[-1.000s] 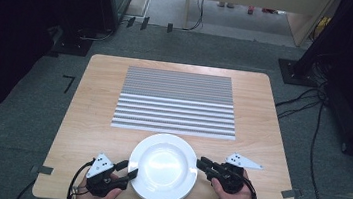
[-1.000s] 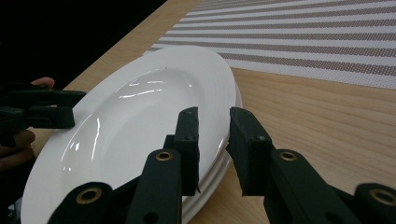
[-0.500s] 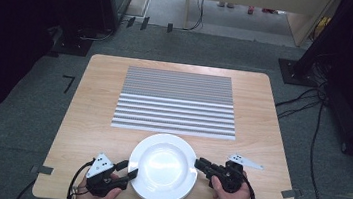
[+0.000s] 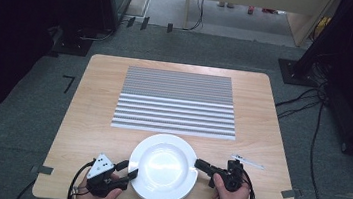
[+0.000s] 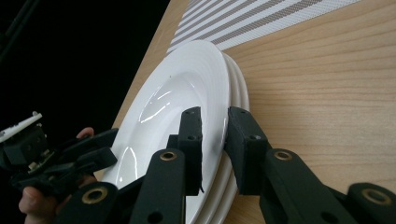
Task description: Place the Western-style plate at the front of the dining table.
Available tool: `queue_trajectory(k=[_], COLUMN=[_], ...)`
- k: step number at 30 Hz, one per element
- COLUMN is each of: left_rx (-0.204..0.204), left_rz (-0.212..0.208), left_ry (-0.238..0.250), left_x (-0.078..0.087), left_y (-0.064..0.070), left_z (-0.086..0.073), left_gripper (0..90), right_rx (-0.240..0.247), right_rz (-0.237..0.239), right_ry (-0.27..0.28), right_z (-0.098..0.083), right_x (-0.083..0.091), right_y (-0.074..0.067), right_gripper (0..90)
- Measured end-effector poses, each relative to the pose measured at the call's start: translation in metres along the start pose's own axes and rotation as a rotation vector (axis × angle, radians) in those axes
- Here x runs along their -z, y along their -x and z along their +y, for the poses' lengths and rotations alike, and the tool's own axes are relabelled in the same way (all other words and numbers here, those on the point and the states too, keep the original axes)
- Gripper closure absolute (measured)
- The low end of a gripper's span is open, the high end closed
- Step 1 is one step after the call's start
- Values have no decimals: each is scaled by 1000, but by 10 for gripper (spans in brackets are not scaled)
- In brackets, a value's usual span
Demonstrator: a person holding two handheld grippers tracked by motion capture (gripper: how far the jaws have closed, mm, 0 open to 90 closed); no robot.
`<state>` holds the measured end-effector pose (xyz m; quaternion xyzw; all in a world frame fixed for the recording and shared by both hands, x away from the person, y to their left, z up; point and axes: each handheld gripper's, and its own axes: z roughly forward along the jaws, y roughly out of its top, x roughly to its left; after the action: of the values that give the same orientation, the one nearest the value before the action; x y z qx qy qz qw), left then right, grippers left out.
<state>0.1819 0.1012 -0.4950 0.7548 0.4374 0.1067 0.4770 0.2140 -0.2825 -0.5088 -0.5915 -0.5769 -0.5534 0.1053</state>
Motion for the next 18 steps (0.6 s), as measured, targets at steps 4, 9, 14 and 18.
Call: queue_trajectory(k=[4,9,14,18], left_rx=[-2,-3,10,20], left_rz=[-2,-3,-12,-17], left_ry=[2,3,1,2], left_x=[0,0,0,0], left_y=[0,0,-1,-2], left_z=[0,0,0,0], left_gripper=[488,484,474,467], right_rx=[-4,74,106,130], right_rz=[6,-17,-31,-39], right_ry=[6,28,8,27], right_z=[0,-1,-5,-7], right_x=[2,1,-8,-9], right_y=[-1,-9,-11,-13], right_gripper=[787,772,770,771])
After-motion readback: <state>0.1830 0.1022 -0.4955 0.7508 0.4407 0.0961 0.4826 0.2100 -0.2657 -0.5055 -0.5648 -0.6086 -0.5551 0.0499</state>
